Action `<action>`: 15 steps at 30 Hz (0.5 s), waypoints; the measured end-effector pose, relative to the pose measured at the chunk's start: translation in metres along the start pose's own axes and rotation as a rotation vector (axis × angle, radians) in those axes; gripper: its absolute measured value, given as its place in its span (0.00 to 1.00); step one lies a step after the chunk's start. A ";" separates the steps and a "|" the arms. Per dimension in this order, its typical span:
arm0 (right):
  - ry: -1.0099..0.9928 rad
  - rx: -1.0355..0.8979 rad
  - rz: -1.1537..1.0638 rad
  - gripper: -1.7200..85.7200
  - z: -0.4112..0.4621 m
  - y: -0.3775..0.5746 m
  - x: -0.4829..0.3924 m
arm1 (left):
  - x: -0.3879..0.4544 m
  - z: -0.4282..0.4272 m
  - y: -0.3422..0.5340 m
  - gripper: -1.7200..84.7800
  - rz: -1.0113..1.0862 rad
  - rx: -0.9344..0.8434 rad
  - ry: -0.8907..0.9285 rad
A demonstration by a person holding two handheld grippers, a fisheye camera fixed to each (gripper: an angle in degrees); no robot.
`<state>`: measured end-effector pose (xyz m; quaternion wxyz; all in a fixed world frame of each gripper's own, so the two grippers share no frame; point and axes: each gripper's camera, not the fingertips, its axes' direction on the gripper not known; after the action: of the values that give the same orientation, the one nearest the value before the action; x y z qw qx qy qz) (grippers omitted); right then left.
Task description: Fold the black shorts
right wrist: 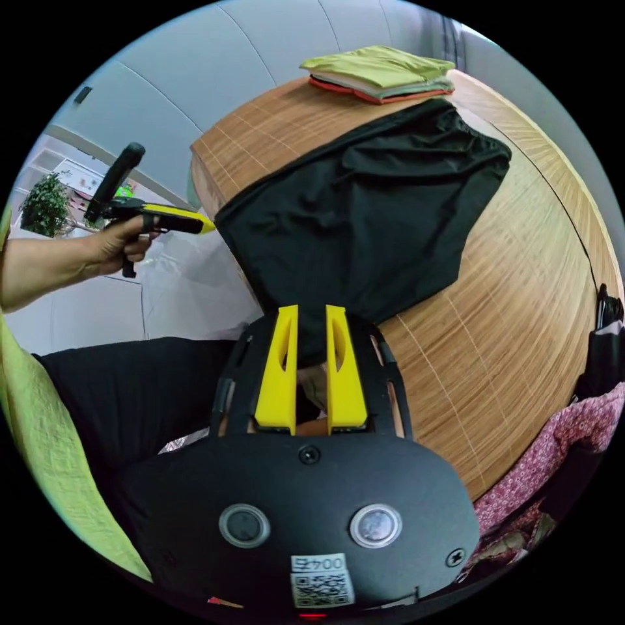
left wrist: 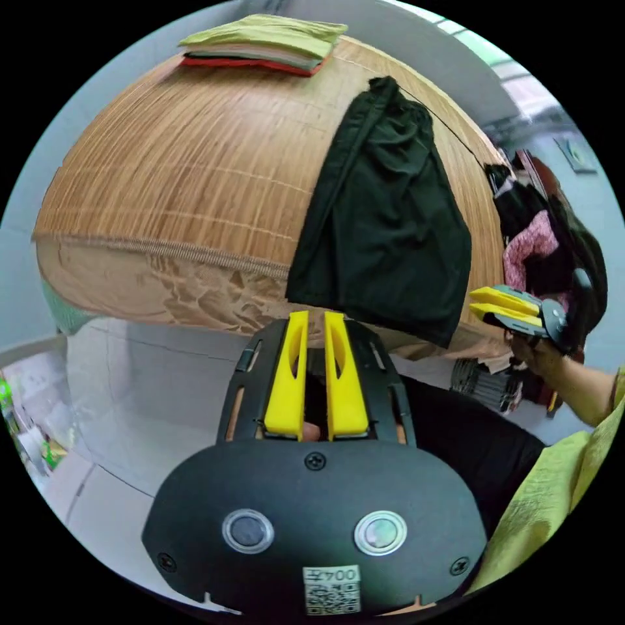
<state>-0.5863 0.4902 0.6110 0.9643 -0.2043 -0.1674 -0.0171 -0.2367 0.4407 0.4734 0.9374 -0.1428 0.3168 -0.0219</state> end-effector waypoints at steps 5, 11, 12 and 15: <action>0.065 -0.077 -0.064 0.11 0.020 -0.016 -0.021 | -0.038 0.027 -0.010 0.11 -0.142 0.072 0.188; 0.230 -0.213 -0.182 0.09 0.053 0.024 -0.032 | -0.066 0.055 -0.028 0.06 -0.159 0.037 0.187; 0.233 -0.221 -0.157 0.08 0.051 0.029 -0.026 | -0.070 0.058 -0.032 0.06 -0.134 0.018 0.167; 0.219 -0.236 -0.101 0.07 0.045 0.043 -0.011 | -0.082 0.065 -0.041 0.05 -0.074 -0.017 0.130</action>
<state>-0.6066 0.5468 0.6291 0.9440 -0.3044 -0.0683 -0.1074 -0.2615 0.4287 0.5822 0.9123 -0.1605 0.3715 -0.0629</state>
